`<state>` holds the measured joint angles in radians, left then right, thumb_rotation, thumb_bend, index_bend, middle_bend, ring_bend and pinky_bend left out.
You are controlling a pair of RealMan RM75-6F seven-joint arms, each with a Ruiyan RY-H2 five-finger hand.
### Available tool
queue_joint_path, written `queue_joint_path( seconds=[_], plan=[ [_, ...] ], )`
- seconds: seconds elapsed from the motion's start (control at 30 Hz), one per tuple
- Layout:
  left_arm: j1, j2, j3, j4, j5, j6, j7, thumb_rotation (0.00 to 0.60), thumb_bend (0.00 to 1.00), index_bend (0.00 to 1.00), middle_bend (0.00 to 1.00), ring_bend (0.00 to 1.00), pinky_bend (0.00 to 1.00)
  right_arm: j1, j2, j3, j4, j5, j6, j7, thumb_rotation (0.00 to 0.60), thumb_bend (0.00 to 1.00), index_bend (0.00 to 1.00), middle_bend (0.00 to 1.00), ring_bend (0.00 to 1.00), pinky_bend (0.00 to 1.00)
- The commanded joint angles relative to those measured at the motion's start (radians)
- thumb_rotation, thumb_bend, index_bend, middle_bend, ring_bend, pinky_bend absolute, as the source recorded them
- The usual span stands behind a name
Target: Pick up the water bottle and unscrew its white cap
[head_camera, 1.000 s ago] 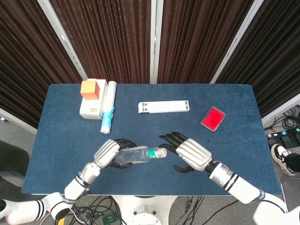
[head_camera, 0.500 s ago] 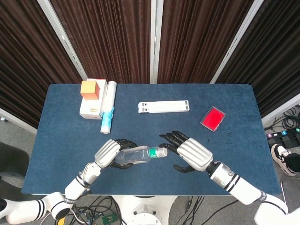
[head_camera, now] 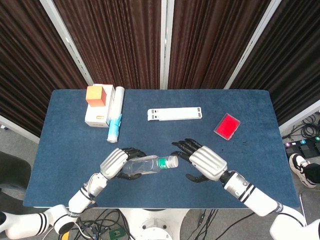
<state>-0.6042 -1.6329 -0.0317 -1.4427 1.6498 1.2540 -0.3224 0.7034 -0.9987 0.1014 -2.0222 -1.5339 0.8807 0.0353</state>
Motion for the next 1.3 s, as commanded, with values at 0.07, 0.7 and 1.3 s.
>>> queue_joint_path(
  seconds=[0.07,0.7,1.3],
  plan=[
    [0.001,-0.001,0.001,0.002,-0.001,0.0,0.0,0.6,0.43,0.46,0.46,0.38,0.5,0.0,0.002,0.0,-0.004,-0.007,0.006,0.001,0.6,0.23,0.19,0.01,0.0,0.0],
    [-0.001,-0.005,-0.002,-0.001,-0.001,0.006,-0.01,0.6,0.43,0.46,0.46,0.38,0.5,-0.013,-0.023,0.011,0.017,-0.039,0.075,0.008,0.6,0.23,0.17,0.02,0.0,0.0],
    [-0.005,0.012,-0.016,-0.058,-0.015,0.006,-0.063,0.6,0.43,0.46,0.46,0.38,0.5,0.003,-0.134,0.048,0.094,-0.044,0.139,-0.021,0.6,0.19,0.28,0.09,0.0,0.0]
  ],
)
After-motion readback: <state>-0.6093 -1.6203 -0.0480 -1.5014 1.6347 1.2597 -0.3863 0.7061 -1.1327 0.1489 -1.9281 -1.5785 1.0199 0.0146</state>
